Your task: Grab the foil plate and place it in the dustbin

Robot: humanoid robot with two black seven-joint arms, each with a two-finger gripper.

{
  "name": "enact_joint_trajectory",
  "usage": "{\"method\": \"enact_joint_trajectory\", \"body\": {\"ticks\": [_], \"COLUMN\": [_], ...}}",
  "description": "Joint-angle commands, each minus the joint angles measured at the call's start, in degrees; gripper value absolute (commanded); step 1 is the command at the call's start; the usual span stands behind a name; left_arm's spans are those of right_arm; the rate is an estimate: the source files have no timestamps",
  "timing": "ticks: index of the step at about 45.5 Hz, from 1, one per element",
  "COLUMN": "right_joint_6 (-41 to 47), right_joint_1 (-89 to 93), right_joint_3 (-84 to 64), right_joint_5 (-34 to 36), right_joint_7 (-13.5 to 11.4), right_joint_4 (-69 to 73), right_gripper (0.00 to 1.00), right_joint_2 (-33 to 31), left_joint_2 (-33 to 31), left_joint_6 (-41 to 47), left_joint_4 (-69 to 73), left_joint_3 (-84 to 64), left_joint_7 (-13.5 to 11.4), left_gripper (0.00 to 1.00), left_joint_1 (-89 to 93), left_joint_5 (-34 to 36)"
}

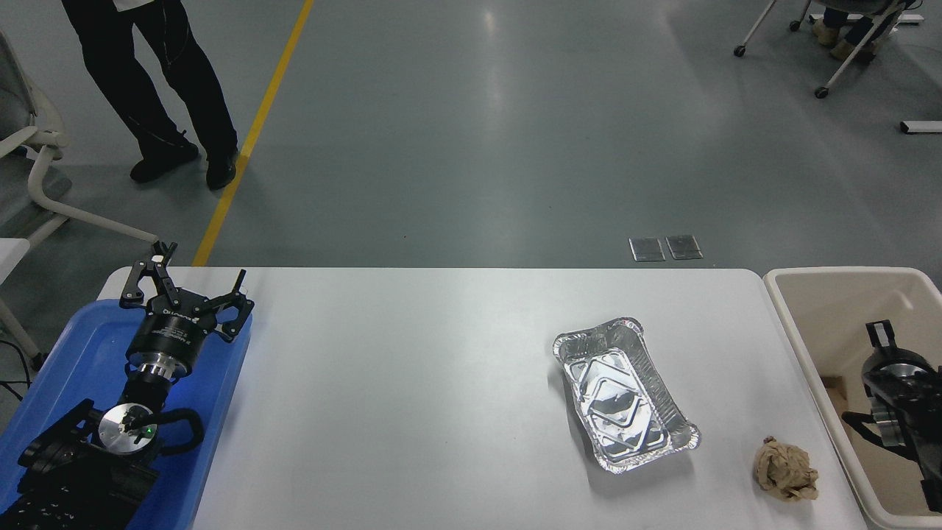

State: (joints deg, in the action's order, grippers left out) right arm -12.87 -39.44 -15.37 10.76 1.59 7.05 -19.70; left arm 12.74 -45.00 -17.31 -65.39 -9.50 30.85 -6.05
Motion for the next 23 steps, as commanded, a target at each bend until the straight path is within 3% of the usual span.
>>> {"method": "enact_joint_trajectory", "body": {"ticks": [1,23], "right_joint_6": [-0.2,-0.2], "right_joint_1": [-0.1,-0.6], "right_joint_3": [0.1,-0.5], "right_joint_5": [0.0,0.0], "right_joint_7": [0.0,0.0], "right_joint_4": [-0.1,-0.1], "right_gripper": [0.0,0.0], "right_joint_2": [0.4,1.7], "left_joint_2": [0.0,0.0], "left_joint_6": [0.0,0.0], "left_joint_4": [0.0,0.0], "left_joint_3": [0.0,0.0], "left_joint_7": [0.0,0.0], "left_gripper": [0.99,0.99], "left_joint_1": [0.0,0.0], "left_joint_5": [0.0,0.0]}}
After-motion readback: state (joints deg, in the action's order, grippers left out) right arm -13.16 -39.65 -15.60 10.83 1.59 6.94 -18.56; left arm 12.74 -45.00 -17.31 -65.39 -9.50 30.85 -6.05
